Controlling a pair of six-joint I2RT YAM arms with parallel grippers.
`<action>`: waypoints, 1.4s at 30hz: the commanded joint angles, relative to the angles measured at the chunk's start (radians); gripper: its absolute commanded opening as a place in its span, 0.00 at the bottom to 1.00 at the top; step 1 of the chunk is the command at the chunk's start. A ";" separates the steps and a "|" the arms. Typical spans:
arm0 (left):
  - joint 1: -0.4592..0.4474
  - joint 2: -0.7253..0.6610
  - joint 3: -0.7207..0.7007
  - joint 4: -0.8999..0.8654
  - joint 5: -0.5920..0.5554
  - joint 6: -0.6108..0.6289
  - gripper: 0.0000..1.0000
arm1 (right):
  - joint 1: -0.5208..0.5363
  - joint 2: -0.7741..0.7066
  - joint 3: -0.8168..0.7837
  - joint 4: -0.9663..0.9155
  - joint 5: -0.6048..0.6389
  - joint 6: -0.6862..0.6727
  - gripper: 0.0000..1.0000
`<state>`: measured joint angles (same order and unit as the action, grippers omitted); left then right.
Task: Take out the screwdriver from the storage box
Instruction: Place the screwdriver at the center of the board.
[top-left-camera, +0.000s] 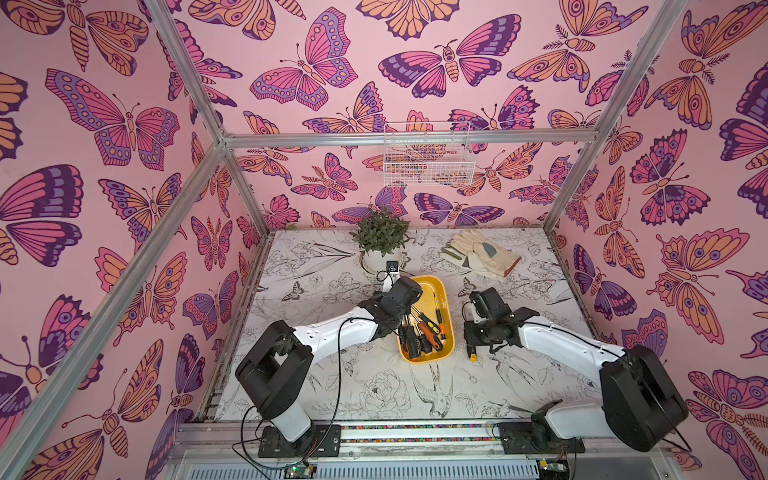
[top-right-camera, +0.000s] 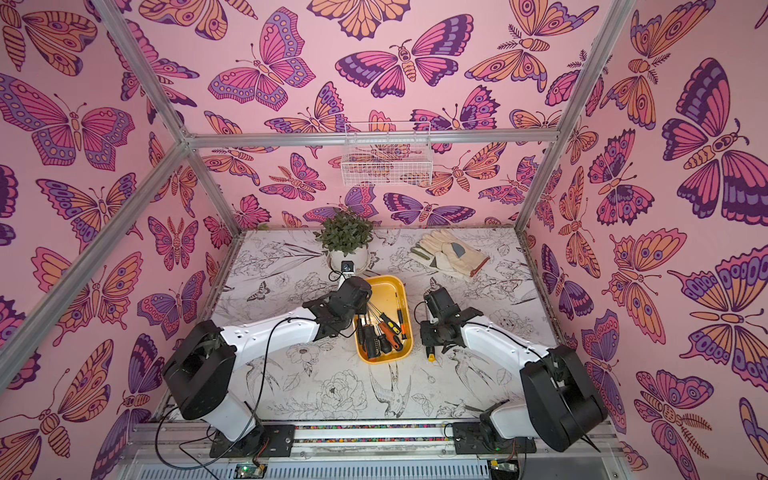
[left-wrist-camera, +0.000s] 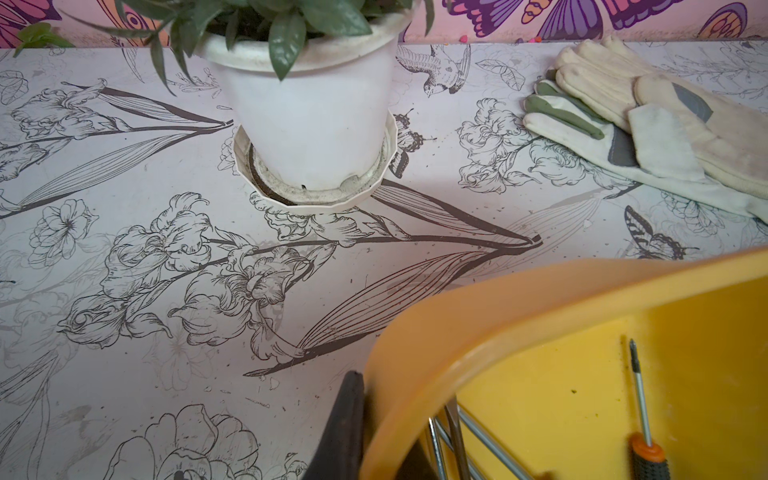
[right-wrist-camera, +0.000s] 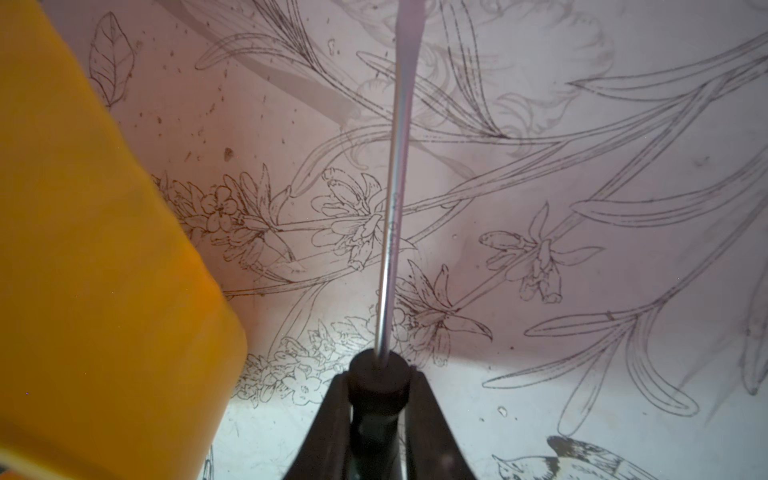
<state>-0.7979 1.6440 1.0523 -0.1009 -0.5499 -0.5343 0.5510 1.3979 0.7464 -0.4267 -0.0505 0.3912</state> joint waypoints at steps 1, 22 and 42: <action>0.005 -0.014 0.009 0.036 0.001 0.009 0.00 | -0.010 0.032 0.034 -0.011 -0.017 -0.017 0.00; 0.005 -0.016 0.003 0.043 -0.001 0.012 0.00 | -0.052 0.141 0.067 -0.026 -0.039 -0.029 0.01; 0.008 -0.021 -0.003 0.044 -0.001 0.005 0.00 | -0.052 0.152 0.074 -0.037 -0.019 -0.020 0.31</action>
<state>-0.7967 1.6440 1.0523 -0.0975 -0.5484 -0.5308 0.5053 1.5398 0.7921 -0.4389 -0.0822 0.3691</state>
